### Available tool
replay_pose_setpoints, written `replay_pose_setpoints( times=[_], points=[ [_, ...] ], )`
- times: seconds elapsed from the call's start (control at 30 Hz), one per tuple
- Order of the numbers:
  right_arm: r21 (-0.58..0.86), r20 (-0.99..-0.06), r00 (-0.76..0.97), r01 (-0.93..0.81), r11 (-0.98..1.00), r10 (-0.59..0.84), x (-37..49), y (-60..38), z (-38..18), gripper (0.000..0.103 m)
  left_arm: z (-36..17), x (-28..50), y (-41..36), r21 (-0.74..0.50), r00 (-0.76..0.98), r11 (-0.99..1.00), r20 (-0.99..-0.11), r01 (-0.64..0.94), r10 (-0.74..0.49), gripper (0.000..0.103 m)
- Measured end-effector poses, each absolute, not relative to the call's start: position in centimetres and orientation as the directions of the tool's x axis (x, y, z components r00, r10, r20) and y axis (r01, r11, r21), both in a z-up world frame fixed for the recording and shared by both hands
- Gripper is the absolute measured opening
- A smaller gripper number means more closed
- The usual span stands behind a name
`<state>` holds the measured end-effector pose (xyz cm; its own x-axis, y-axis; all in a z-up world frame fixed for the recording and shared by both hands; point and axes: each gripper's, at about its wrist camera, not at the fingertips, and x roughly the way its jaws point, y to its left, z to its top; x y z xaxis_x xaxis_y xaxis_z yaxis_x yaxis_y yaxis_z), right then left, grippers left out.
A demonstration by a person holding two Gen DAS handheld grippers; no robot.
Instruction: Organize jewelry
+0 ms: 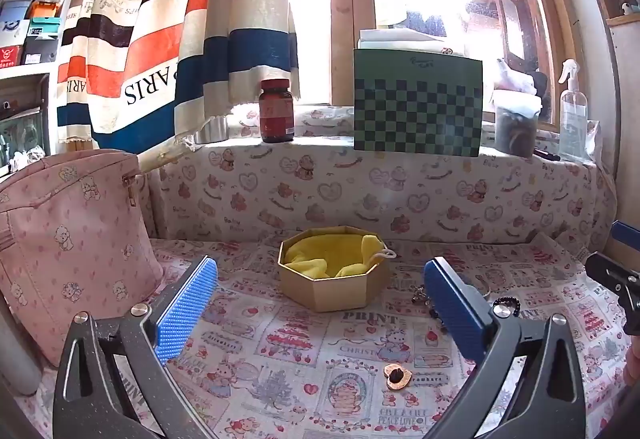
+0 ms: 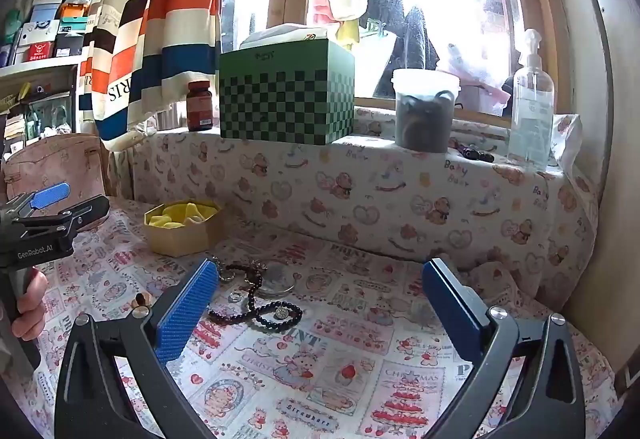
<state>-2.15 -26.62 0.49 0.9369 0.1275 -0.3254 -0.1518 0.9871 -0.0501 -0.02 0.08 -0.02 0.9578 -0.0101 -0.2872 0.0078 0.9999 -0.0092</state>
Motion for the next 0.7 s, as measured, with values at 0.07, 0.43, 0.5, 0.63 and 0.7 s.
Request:
replay_pose_setpoints(
  times=[0.07, 0.43, 0.5, 0.63, 0.7],
  points=[
    [-0.047, -0.327, 0.936, -0.154, 0.987, 0.13, -2.18, -26.62, 0.49, 0.103, -0.01, -0.05, 0.1, -0.009, 0.957, 1.0, -0.288, 0.009, -0.011, 0.103],
    [-0.053, -0.333, 0.934, -0.154, 0.987, 0.128, -2.23, -26.54, 0.55, 0.103, 0.13, -0.41, -0.31, -0.003, 0.957, 1.0, -0.289, 0.02, -0.02, 0.103],
    [-0.058, -0.332, 0.936, -0.146, 0.988, 0.119, -2.22, -26.52, 0.56, 0.103, 0.0, -0.09, -0.34, -0.004, 0.957, 1.0, -0.288, 0.027, -0.027, 0.102],
    [-0.055, -0.331, 0.936, -0.146, 0.988, 0.12, -2.27, -26.57, 0.48, 0.103, 0.03, -0.18, -0.38, -0.001, 0.958, 1.0, -0.286, 0.025, -0.024, 0.1],
    [-0.054, -0.331, 0.936, -0.144, 0.988, 0.119, -2.25, -26.58, 0.49, 0.103, 0.06, -0.24, -0.37, 0.0, 0.958, 1.0, -0.285, 0.025, -0.024, 0.1]
  ],
)
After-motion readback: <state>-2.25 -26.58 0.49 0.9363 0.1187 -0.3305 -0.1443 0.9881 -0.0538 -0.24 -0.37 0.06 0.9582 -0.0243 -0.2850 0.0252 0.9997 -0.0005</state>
